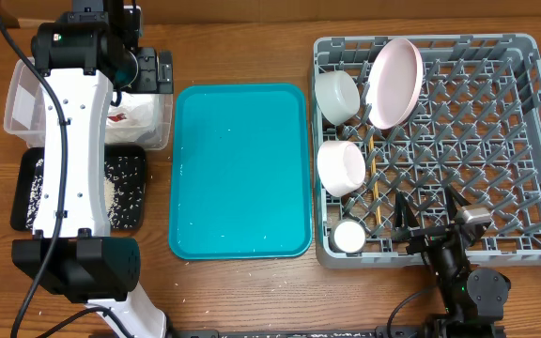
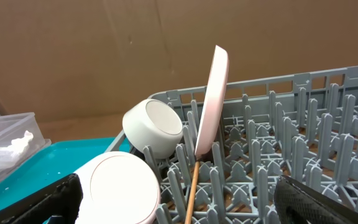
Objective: Sort waste into correct bins and load items into the dishwasher
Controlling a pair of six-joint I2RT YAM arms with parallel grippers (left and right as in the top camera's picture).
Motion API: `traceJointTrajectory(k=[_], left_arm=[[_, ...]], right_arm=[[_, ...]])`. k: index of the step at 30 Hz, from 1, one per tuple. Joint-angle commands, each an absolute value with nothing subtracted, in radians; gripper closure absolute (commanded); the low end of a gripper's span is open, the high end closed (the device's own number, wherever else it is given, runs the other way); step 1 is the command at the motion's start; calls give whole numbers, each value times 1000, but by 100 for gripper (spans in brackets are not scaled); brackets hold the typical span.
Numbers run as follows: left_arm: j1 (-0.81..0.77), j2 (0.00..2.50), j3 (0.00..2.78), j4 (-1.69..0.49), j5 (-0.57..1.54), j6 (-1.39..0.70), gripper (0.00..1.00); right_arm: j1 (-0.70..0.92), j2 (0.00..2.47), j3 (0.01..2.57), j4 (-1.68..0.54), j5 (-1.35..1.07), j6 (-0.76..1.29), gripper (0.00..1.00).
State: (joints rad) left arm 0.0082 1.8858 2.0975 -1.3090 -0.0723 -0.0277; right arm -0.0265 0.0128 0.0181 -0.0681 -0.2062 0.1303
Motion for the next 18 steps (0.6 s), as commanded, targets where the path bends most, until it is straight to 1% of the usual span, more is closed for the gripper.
traceJointTrajectory(k=[1, 7, 10, 11, 12, 16, 18], left_arm=[[6, 1872, 2114, -1305, -78, -33, 0], [7, 1872, 2114, -1305, -78, -33, 0], [7, 1860, 2114, -1316, -168, -14, 0], [7, 1851, 2114, -1307, -163, -14, 0], [7, 1834, 2114, -1285, -123, -8, 0], [0, 1757, 2114, -1163, 148, 155, 0], [-8, 1717, 2114, -1129, 201, 199, 0]], right_arm=[[-34, 4, 8, -62, -211, 130, 0], [-34, 4, 8, -62, -211, 130, 0], [-34, 4, 8, -62, -211, 130, 0], [-34, 4, 8, -62, -211, 130, 0], [-34, 4, 8, -62, -211, 130, 0], [-34, 4, 8, -62, -211, 130, 0], [-34, 4, 8, -62, -211, 130, 0]])
